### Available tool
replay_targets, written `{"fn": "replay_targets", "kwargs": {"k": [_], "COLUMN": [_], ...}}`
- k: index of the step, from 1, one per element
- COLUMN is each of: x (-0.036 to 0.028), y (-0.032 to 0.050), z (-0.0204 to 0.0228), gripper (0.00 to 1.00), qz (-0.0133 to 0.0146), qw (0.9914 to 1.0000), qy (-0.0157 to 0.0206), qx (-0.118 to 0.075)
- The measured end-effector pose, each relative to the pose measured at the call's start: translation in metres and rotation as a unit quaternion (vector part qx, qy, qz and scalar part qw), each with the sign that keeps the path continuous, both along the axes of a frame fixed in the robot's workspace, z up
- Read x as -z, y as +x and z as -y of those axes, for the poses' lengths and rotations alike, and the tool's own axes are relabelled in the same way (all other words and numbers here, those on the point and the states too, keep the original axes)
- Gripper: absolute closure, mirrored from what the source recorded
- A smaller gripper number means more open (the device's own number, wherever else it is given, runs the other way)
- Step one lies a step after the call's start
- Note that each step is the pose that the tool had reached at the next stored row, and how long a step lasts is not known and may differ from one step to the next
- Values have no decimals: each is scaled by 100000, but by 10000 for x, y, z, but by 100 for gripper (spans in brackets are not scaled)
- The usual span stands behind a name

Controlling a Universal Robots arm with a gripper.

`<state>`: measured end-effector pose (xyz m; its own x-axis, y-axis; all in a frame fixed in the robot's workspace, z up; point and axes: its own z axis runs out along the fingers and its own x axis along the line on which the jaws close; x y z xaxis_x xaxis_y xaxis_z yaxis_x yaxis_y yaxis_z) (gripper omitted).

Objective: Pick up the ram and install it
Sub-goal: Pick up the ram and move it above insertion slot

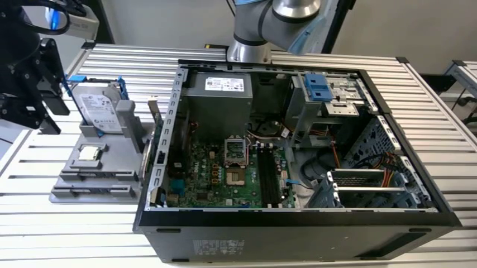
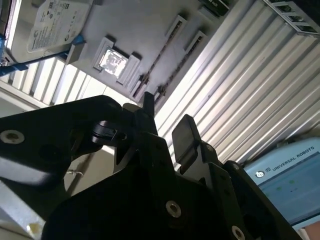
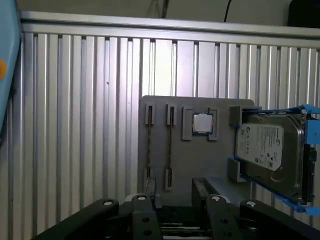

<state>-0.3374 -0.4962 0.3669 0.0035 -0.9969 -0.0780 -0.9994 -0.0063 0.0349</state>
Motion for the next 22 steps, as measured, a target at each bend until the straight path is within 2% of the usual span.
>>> {"fn": "replay_targets", "kwargs": {"k": [4,6,8,12,13,18,19,22], "x": [72,109,141,192,204,254,271,326], "y": [0,-1,-5,-23,-29,-46,-47,-47], "z": [-5,-11,-18,-32,-37,-60,-68,-76], "gripper": [0,0,0,0,0,0,0,0], "qz": [13,119,409,1269,1430,1723,1756,1826], "qw": [99999,99999,99998,99991,99989,99973,99970,99969], "qy": [-4,-2,-11,-119,-219,-1528,-1636,-1644], "qx": [395,415,408,406,404,392,385,379]}}
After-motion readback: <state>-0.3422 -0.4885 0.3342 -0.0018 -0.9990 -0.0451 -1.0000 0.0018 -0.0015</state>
